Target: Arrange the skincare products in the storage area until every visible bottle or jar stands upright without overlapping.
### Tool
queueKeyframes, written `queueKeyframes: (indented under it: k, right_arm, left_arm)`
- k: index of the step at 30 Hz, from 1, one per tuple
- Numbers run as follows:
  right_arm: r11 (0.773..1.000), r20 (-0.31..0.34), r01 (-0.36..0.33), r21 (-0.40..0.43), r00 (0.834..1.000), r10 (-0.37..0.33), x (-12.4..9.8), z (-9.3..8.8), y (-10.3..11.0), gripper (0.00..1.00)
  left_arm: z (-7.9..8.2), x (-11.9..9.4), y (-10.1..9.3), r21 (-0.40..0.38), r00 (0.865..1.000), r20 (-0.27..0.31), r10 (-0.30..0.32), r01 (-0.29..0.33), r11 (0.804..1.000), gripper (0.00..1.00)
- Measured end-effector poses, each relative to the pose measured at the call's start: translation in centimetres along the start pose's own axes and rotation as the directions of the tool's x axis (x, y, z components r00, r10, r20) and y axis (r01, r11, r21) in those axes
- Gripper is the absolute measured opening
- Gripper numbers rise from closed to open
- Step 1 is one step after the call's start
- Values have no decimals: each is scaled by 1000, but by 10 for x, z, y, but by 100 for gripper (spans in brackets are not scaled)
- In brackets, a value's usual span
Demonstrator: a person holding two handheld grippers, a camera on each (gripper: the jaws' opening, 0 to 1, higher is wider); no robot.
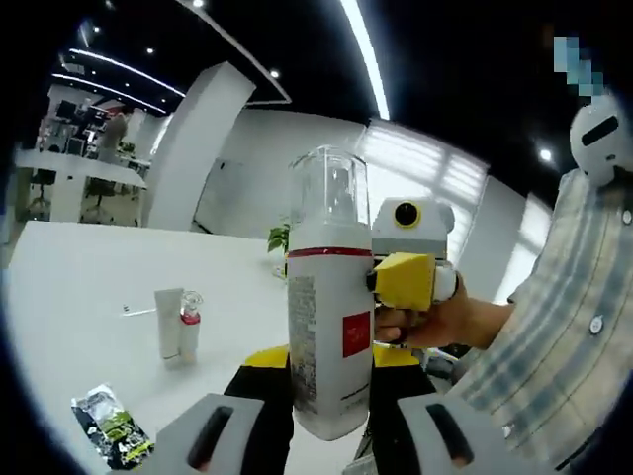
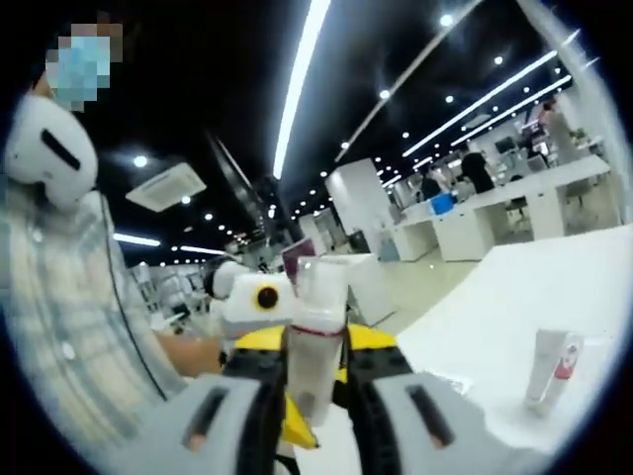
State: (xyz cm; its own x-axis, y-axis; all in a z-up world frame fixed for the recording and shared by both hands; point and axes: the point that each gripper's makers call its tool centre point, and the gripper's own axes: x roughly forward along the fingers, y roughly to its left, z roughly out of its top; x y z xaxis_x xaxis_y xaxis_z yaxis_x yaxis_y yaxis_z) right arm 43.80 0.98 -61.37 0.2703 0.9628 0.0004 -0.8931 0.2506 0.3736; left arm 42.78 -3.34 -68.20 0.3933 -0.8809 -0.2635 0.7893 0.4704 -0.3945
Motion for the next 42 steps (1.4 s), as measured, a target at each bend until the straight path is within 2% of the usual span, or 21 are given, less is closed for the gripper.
queueKeyframes:
  k: [3,5,9,10,12,14,15,16,20,22,24,27,29,31,34,35,36,37,39,41,42]
  right_arm:
    - [999,-7,42,7,999,-42,2,-2,-5,21]
    - [998,-5,63,8,998,-63,2,-2,-7,21]
    - [998,-4,65,8,998,-65,2,-2,-7,19]
    - [1000,2,30,8,1000,-30,2,-2,-2,18]
    - [1000,-7,15,6,1000,-15,-2,-3,-1,18]
    - [996,-12,-89,25,996,89,-6,-1,16,18]
    - [991,-21,-130,33,991,131,-7,-2,22,18]
    - [988,-46,-156,7,987,156,-9,-5,26,18]
    - [970,-110,-242,-28,965,238,-12,-13,43,18]
    - [966,-118,-255,-37,961,249,-12,-14,46,18]
    - [964,-118,-264,-31,959,259,-11,-14,48,18]
    - [966,-106,-255,-34,962,250,-10,-13,48,19]
    - [975,-102,-216,-54,972,210,-7,-13,42,19]
    - [987,-106,-158,-41,983,153,-4,-13,34,20]
    - [994,-108,-57,-94,993,47,1,-14,23,22]
    - [994,-108,-43,-100,994,32,1,-15,21,23]
    - [991,-110,-6,-132,994,-9,4,-16,17,25]
    - [991,-116,-1,-137,993,-15,4,-17,17,26]
    - [983,-117,45,-176,991,-66,7,-19,12,27]
    - [984,-119,85,-157,987,-105,7,-21,8,25]
    - [982,-110,116,-147,985,-133,6,-20,4,24]
  left_arm:
    - [-4,1,4,42,998,-25,55,-54,998,26]
    - [-6,1,10,103,993,-43,113,-108,989,26]
    - [-9,2,7,97,992,-46,120,-115,989,26]
    - [-10,2,5,109,993,-44,106,-101,989,26]
    - [-11,2,-1,112,997,-45,63,-58,992,27]
    - [-9,1,-17,97,998,-14,-59,61,993,27]
    - [-12,-2,-29,55,989,-20,-146,146,988,27]
    - [-13,-3,-34,62,984,-22,-176,177,982,27]
    - [-19,-8,-46,82,970,-37,-239,241,967,26]
    - [-19,-11,-53,57,959,-30,-283,284,957,25]
    - [-20,-13,-55,61,957,-29,-290,291,955,24]
    - [-17,-13,-53,62,963,-15,-268,268,961,23]
    - [-15,-12,-41,77,980,6,-199,198,977,23]
    - [-14,-11,-33,64,989,20,-147,145,987,22]
    - [-10,-9,-19,65,998,42,-51,48,997,22]
    - [-9,-9,-17,67,998,45,-35,32,997,22]
    - [-8,-8,-10,74,999,50,14,-17,997,22]
    - [-8,-8,-8,71,998,45,32,-36,997,22]
    - [-4,-7,1,73,994,71,83,-88,993,22]
    - [2,-8,4,63,989,107,102,-110,992,22]
    - [6,-10,9,62,983,129,132,-140,988,22]
